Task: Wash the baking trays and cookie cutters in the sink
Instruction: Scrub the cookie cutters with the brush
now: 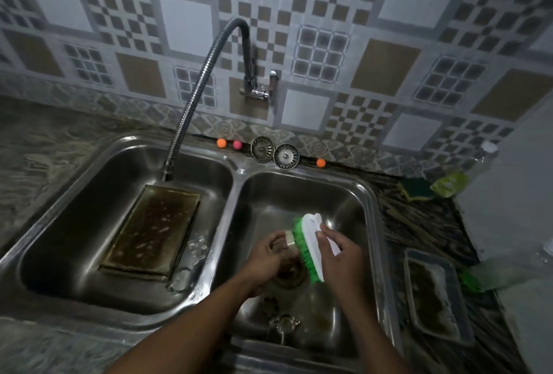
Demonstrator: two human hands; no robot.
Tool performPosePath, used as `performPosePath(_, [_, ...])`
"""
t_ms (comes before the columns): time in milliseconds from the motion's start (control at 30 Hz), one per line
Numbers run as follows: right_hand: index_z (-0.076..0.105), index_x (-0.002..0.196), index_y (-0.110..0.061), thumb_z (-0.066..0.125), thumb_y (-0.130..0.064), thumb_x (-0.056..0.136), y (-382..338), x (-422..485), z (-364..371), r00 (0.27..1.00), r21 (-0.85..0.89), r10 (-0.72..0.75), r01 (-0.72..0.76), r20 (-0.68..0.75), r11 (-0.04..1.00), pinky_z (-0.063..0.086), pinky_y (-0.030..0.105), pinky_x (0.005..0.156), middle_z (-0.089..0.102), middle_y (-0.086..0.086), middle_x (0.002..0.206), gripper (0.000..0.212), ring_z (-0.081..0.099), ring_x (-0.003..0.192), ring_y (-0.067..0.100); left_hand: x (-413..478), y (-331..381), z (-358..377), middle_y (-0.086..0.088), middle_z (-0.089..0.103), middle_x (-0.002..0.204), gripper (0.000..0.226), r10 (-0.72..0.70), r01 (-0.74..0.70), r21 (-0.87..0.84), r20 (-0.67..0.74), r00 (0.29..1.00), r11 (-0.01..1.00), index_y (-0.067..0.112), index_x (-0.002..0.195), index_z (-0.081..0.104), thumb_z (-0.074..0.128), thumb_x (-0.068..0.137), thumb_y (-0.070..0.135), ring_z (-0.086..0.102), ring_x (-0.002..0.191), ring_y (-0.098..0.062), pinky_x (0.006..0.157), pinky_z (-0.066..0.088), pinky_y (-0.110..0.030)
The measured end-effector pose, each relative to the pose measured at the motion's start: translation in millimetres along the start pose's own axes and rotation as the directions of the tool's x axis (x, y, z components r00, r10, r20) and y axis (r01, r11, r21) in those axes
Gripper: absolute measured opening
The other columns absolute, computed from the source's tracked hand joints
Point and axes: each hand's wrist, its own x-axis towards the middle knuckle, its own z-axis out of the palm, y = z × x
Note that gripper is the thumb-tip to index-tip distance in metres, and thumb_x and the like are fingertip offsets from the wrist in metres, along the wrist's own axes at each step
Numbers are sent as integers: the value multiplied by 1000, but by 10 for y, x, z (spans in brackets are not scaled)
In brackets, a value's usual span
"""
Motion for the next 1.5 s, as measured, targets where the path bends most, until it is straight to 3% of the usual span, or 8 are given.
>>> performPosePath(433, [77,103,-19,71,-27,86,-75,-25,178,996,-213,-60,45,-65,976,51,26,80,75,-7,102,20,68,95,12,-75,231,-273,-19,70,113,46,99,-105,41,133,986,994,2,116,57,70,76,-18,68,100,-26,91,56,-40])
performPosePath(633, [77,102,-21,73,-24,85,-113,51,137,1000,-73,-25,23,-16,997,47,6,79,67,-27,87,18,59,91,-18,103,386,-215,-17,69,114,46,124,-132,62,109,986,989,2,118,54,68,78,-17,69,97,-25,90,56,-38])
performPosePath(833, [77,101,-24,73,-26,85,-64,68,180,999,-82,-11,14,40,997,46,7,80,68,-30,88,17,60,93,-17,86,346,-246,-14,72,104,48,121,-131,102,101,988,986,5,108,56,78,66,-2,70,94,-23,87,57,-37])
performPosePath(1000, [75,106,-22,71,-27,87,-100,-10,169,995,26,26,-23,-101,999,48,19,83,70,-20,98,20,63,98,-2,44,354,-117,-18,69,100,37,-32,21,-116,-100,994,993,6,110,51,72,80,2,70,86,-29,84,58,-44])
performPosePath(1067, [74,108,-23,71,-26,87,-113,-31,182,998,65,17,-13,-65,998,49,19,84,70,-21,98,21,62,99,-4,29,420,-31,-15,65,87,23,-101,79,-284,-65,993,956,10,114,48,56,93,4,65,67,-22,65,57,-36])
performPosePath(1133, [74,109,-24,70,-26,88,-138,-40,213,999,63,11,-9,-41,998,49,15,83,71,-18,102,22,63,100,-3,46,418,-22,-12,64,80,24,-152,151,-357,26,988,922,12,120,51,51,96,14,60,62,-18,70,58,-41])
performPosePath(1200, [74,109,-22,70,-22,89,-157,-27,203,997,94,15,-7,-82,996,45,5,79,71,-16,102,21,63,99,-4,27,404,-28,-10,55,74,25,-200,241,-354,149,968,904,10,112,59,55,92,25,55,68,-19,88,56,-50])
performPosePath(1500, [73,111,-21,69,-21,89,-209,18,102,989,162,36,-12,-145,987,43,-1,78,69,-20,99,22,61,99,-9,-30,412,9,0,51,72,16,-286,331,-188,232,930,925,15,90,62,67,83,29,52,63,-10,63,49,-25])
